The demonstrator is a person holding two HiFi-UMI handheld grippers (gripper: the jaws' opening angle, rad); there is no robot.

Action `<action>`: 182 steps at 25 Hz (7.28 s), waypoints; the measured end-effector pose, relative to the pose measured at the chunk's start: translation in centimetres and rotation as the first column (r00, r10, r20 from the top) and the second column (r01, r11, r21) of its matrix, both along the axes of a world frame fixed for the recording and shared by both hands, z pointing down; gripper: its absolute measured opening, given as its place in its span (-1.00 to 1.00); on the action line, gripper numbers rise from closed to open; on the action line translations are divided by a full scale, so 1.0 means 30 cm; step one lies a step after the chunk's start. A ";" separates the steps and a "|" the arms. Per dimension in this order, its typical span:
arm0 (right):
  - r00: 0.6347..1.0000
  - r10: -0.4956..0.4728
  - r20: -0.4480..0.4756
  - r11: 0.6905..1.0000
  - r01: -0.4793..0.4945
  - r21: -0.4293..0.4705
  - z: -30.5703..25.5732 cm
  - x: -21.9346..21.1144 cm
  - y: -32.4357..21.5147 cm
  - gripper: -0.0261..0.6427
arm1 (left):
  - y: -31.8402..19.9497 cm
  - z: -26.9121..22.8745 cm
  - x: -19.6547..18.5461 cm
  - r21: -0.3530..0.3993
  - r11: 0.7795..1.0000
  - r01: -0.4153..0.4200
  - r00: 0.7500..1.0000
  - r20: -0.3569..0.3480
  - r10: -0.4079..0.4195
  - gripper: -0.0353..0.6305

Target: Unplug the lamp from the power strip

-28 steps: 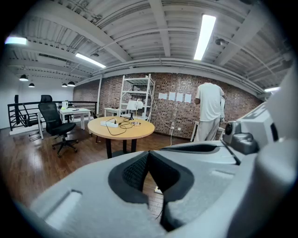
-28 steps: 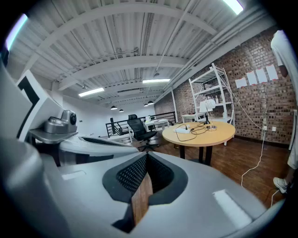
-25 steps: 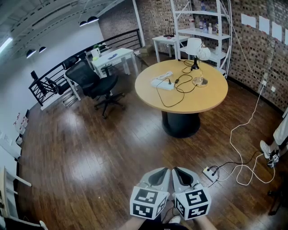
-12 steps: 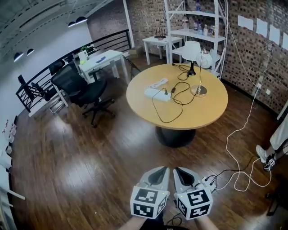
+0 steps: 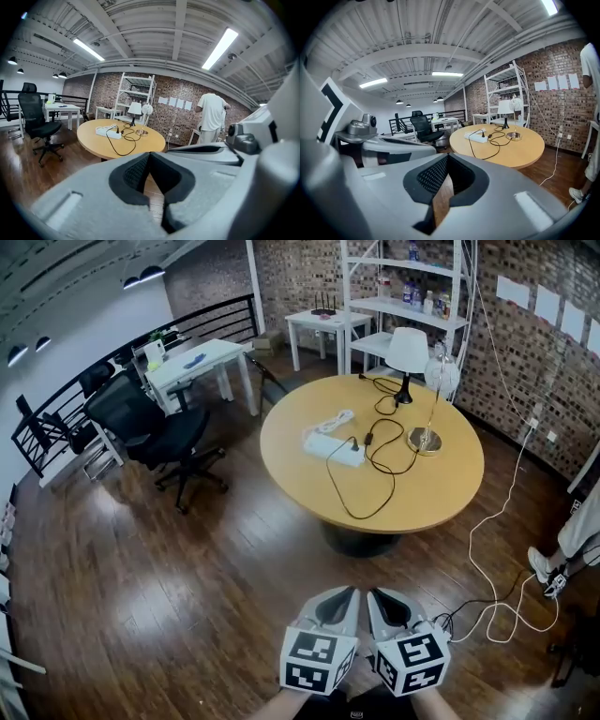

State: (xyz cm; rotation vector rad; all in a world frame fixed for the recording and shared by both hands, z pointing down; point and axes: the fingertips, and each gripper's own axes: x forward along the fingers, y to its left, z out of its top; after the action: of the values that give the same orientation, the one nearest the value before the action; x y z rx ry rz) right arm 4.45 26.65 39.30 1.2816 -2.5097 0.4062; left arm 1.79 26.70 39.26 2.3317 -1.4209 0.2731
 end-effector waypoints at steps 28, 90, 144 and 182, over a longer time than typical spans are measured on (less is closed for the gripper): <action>0.997 -0.069 0.026 0.997 0.068 0.041 0.041 -0.055 -0.905 -0.91 | -0.893 0.056 -0.021 -0.028 0.999 0.030 0.999 0.021 -0.029 -0.88; 0.797 -0.395 -0.457 0.916 0.307 -0.258 0.635 -0.211 -1.849 -0.66 | -1.896 0.634 -0.232 -0.222 0.922 -0.318 0.926 0.138 0.352 -0.88; 0.903 -0.199 -0.381 0.977 0.212 -0.009 0.251 -0.143 -1.987 -0.77 | -1.885 0.686 -0.222 -0.322 0.877 -0.357 0.875 0.214 0.434 -0.89; 0.928 -0.002 -0.373 0.985 -0.063 -0.163 0.587 0.088 -1.673 -0.75 | -1.616 0.314 -0.191 -0.092 0.976 -0.197 0.978 0.046 0.202 -0.89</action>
State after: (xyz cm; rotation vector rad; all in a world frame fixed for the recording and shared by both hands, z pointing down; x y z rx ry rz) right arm 7.08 -23.56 56.92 1.2024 -2.0932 0.3409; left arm -3.95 -21.78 48.67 2.4129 -1.1741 0.4506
